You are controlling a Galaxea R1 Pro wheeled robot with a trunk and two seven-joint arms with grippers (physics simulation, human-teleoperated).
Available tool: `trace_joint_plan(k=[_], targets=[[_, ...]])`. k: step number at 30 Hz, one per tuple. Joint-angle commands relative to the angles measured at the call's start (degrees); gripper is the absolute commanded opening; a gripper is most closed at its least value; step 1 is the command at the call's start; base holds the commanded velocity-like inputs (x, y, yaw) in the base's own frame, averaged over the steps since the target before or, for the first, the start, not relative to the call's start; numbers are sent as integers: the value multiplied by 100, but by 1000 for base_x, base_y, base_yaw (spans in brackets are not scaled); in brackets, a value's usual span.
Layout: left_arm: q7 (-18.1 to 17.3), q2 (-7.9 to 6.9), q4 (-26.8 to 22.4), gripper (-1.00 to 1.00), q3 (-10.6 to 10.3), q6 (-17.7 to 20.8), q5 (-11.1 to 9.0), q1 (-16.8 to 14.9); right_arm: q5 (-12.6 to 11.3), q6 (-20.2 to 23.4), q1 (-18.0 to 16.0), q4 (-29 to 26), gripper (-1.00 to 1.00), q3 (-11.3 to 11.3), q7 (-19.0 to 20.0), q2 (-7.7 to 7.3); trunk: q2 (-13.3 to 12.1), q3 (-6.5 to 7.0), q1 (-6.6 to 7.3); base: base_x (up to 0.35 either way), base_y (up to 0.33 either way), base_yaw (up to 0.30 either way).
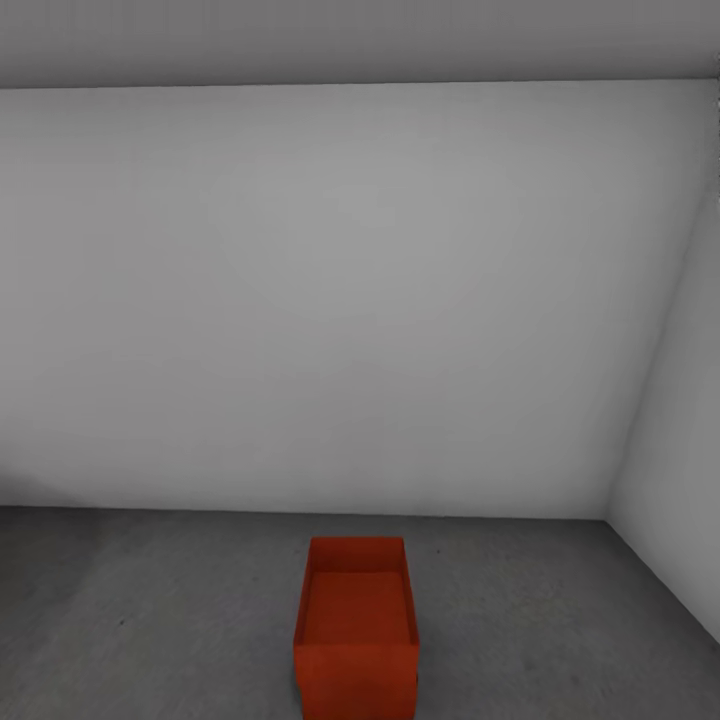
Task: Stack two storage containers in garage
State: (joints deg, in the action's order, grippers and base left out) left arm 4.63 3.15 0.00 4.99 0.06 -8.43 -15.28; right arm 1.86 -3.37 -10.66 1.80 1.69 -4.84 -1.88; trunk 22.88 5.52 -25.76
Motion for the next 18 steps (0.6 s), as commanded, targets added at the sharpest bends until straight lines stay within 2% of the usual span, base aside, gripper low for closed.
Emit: trace_joint_plan(k=[1, 6, 16, 18], targets=[[12, 2, 0, 100, 43, -2, -19, -1, 21, -37, 31, 18, 100, 16, -17, -1, 3, 7, -2, 0, 0, 0], [13, 2, 0, 100, 40, -26, -17, -2, 25, -61, 203, 14, 100, 18, -17, -15, 3, 46, -2, 0, 0, 0], [11, 6, -29, 100, 25, -33, 30, -2, 43, -32, 239, 4, 100, 34, -25, -48, 3, 54, -2, 0, 0, 0], [11, -61, -54, 100, 10, -40, 73, -1, 43, -27, 239, 4, 100, 35, -25, -41, 3, 54, -2, 0, 0, 0]])
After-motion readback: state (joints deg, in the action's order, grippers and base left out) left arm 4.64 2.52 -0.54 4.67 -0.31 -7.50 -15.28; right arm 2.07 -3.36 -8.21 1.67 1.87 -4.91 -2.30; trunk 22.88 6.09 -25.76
